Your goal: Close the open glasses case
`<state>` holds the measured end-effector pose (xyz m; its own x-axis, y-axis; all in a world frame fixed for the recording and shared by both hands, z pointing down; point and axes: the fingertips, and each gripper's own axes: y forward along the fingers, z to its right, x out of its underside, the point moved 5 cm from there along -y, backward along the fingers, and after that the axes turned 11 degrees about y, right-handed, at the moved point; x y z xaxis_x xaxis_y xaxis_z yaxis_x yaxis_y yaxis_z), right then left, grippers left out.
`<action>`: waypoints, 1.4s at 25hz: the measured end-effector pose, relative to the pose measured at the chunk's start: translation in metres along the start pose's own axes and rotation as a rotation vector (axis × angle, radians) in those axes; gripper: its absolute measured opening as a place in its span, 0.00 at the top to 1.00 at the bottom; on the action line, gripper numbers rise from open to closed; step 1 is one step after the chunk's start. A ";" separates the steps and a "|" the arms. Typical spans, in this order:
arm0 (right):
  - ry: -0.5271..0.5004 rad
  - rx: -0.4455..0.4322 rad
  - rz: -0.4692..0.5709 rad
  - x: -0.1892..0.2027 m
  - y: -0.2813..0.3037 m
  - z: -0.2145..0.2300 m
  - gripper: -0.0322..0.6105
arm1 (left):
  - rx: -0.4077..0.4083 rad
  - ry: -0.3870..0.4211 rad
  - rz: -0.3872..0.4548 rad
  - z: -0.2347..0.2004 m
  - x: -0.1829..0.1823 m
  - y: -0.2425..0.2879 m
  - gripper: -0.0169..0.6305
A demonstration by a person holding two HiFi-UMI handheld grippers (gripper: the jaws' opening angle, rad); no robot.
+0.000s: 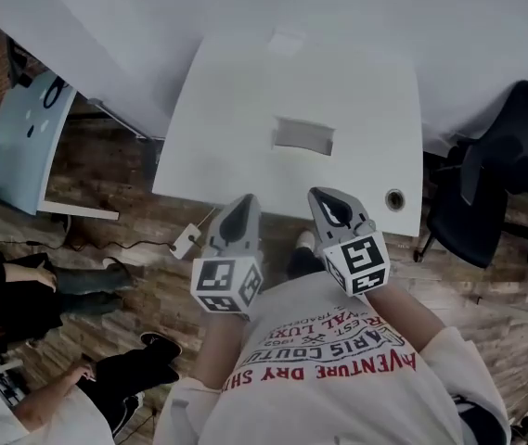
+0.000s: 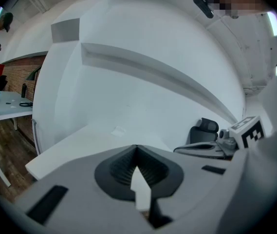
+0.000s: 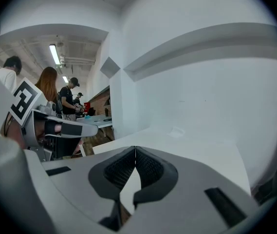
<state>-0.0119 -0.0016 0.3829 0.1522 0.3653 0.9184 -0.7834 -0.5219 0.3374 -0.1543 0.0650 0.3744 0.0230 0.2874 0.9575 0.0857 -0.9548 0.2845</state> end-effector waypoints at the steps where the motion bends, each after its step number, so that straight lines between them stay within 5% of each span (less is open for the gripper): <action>1: 0.001 0.002 0.000 -0.004 0.007 0.008 0.93 | 0.001 0.001 -0.001 -0.003 -0.004 0.011 0.98; 9: 0.029 0.021 -0.005 -0.031 0.053 0.070 0.93 | 0.015 -0.005 -0.077 -0.021 -0.013 0.094 0.98; 16: 0.107 0.092 -0.055 -0.018 0.071 0.116 0.93 | 0.088 -0.011 -0.163 -0.012 0.001 0.142 0.98; 35: 0.287 0.346 -0.216 0.047 0.107 0.148 0.93 | 0.311 0.048 -0.506 -0.042 0.102 0.232 0.98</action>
<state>0.0006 -0.1540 0.4922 0.0789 0.6656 0.7421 -0.4987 -0.6182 0.6075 -0.1742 -0.1303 0.5403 -0.1411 0.6907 0.7093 0.3621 -0.6308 0.6863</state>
